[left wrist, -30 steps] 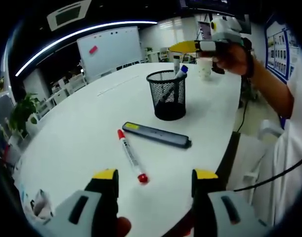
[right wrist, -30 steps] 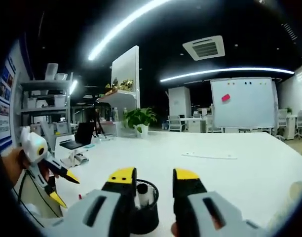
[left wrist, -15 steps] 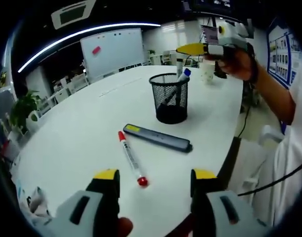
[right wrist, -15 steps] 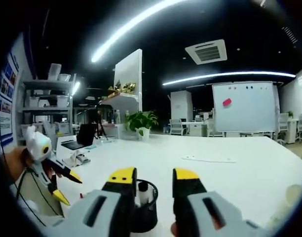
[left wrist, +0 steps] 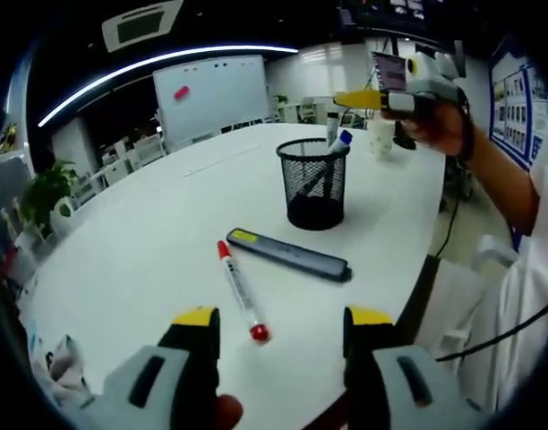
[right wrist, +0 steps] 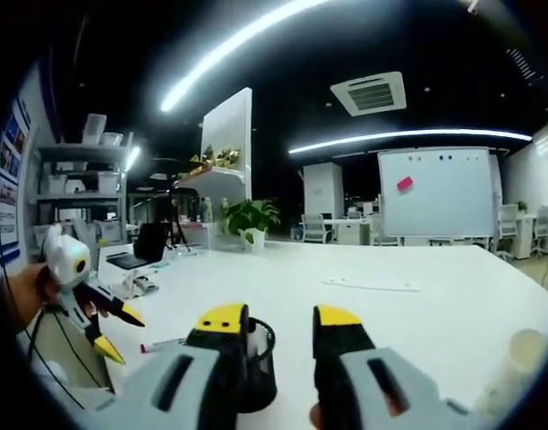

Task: Place the scattered laser pointers and whiteboard markers into the pen holder and stack the scattered paper cups together

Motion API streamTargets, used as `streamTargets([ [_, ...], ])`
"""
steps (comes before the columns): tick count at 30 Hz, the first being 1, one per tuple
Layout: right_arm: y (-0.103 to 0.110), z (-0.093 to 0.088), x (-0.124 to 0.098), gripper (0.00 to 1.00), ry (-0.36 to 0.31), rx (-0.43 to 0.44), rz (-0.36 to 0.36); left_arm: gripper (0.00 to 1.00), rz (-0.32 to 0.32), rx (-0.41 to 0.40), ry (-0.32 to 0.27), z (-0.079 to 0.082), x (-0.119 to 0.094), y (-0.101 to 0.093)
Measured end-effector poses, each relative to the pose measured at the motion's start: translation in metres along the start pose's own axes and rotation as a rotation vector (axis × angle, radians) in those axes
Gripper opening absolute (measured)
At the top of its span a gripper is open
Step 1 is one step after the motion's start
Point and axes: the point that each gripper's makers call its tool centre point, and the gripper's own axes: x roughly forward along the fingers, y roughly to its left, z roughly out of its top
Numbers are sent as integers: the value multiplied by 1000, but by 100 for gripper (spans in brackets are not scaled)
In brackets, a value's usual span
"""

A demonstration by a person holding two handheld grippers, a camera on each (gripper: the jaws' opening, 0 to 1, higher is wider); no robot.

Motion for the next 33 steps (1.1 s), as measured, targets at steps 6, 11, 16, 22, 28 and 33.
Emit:
streamTargets([
  [6,-2,-1,-6,29,3,0,-7,55,8,-7,-10,1,0,1],
  [11,-5,-4,-9,29,13,-4,-9,55,24,-11,-28,3,-1,4],
  [16,-8,-5,-12,29,18,-2,-16,53,35,-18,-33,2,-1,5],
  [22,-10,-4,-14,29,11,-2,-18,49,74,-72,-114,11,-2,10],
  [28,-12,-4,-14,29,12,1,-24,47,116,-125,-135,7,-2,20],
  [33,-12,-5,-14,29,12,3,-26,46,162,-142,-188,12,-6,27],
])
